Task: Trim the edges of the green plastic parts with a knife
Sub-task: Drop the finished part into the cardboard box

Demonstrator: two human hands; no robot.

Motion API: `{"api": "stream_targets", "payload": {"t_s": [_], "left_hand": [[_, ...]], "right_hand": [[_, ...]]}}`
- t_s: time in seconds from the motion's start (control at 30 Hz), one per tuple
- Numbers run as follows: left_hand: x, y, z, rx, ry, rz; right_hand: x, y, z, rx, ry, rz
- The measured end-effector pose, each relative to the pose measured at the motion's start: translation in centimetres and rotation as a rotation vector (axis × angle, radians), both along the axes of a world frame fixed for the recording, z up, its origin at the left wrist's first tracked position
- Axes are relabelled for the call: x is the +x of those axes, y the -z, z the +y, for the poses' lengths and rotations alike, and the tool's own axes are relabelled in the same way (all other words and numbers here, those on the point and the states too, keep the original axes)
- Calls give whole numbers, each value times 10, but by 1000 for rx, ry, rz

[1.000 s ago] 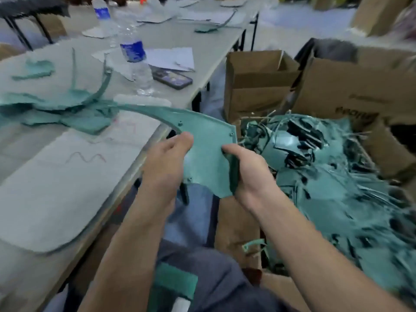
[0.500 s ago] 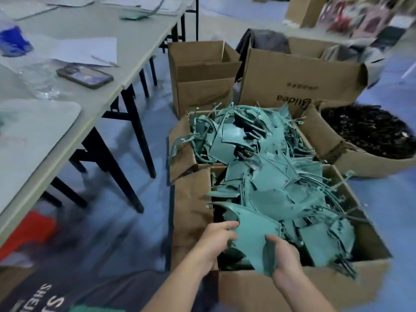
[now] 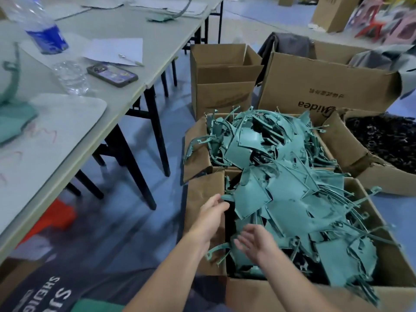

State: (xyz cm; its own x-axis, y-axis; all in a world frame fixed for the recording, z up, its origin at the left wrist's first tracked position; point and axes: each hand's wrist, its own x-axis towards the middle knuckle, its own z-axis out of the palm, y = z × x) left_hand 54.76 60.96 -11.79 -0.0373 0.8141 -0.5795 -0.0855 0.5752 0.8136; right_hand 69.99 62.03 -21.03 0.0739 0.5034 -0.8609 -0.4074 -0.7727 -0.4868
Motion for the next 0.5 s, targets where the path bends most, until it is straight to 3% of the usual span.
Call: {"api": "stream_targets", "payload": {"t_s": [0.1,0.27,0.5], "left_hand": [[-16,-8,0,11,-31,29],[-41,-33,-1,16,-150,53],[-125,-78,-8,212,-385,162]], "right_hand": [[-50,-11,-11,-18,-62,107],[-124,-68,4,174,-159,212],[-204,-130,-2,350,-289,197]]}}
